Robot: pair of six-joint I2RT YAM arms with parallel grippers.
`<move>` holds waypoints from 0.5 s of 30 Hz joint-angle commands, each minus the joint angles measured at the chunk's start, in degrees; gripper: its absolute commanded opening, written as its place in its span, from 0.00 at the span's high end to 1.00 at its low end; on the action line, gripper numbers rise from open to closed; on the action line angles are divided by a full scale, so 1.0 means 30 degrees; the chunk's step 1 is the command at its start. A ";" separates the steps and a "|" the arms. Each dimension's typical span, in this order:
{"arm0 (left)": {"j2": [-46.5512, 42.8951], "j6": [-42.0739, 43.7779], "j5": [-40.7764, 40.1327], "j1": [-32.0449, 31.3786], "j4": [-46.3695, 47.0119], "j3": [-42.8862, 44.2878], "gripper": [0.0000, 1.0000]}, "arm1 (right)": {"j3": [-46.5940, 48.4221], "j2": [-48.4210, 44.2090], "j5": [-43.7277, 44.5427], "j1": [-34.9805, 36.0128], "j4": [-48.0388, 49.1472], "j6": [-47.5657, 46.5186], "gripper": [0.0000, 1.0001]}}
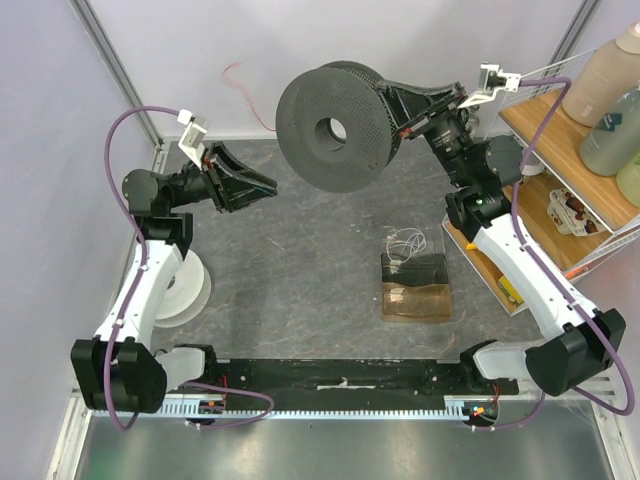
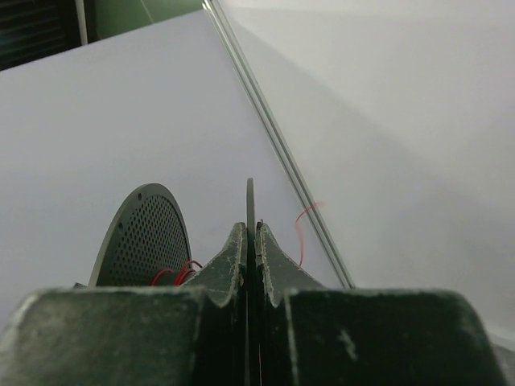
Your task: Wrap the cables
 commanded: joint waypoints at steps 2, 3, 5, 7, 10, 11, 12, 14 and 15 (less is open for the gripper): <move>-0.0931 0.2634 0.1013 0.0020 -0.1220 -0.0508 0.56 | -0.0834 -0.0735 0.0155 -0.0065 0.1599 -0.0087 1.00; -0.0989 0.3014 0.1158 0.0078 -0.1395 -0.0480 0.56 | -0.0835 -0.0735 0.0155 -0.0065 0.1686 -0.0028 1.00; -0.1047 0.3893 0.1423 0.0281 -0.1862 -0.0276 0.56 | -0.0632 -0.0677 0.0038 -0.0094 0.1892 -0.0027 1.00; -0.0874 0.4013 0.0984 0.0925 -0.2099 0.0046 0.54 | -0.0339 -0.0735 0.0038 -0.0094 0.1892 -0.0260 1.00; -0.0288 0.6869 0.2211 0.1980 -0.4108 0.1303 0.36 | -0.0074 -0.0968 -0.0342 -0.0065 0.1601 -0.0729 1.00; -0.0199 0.8828 0.2533 0.2157 -0.6180 0.1714 0.31 | 0.0013 -0.1027 -0.0633 -0.0094 0.1541 -0.0846 1.00; -0.0256 1.1400 0.2769 0.2274 -0.8028 0.2066 0.29 | 0.0043 -0.1115 -0.0868 -0.0065 0.1483 -0.0906 1.00; -0.0460 1.7106 0.2774 0.2305 -1.2854 0.2624 0.21 | 0.0306 -0.1203 -0.1250 -0.0064 0.1336 -0.0965 1.00; -0.0607 2.0358 0.2017 0.2305 -1.4882 0.2829 0.20 | 0.0481 -0.1204 -0.1513 -0.0065 0.1336 -0.0936 1.00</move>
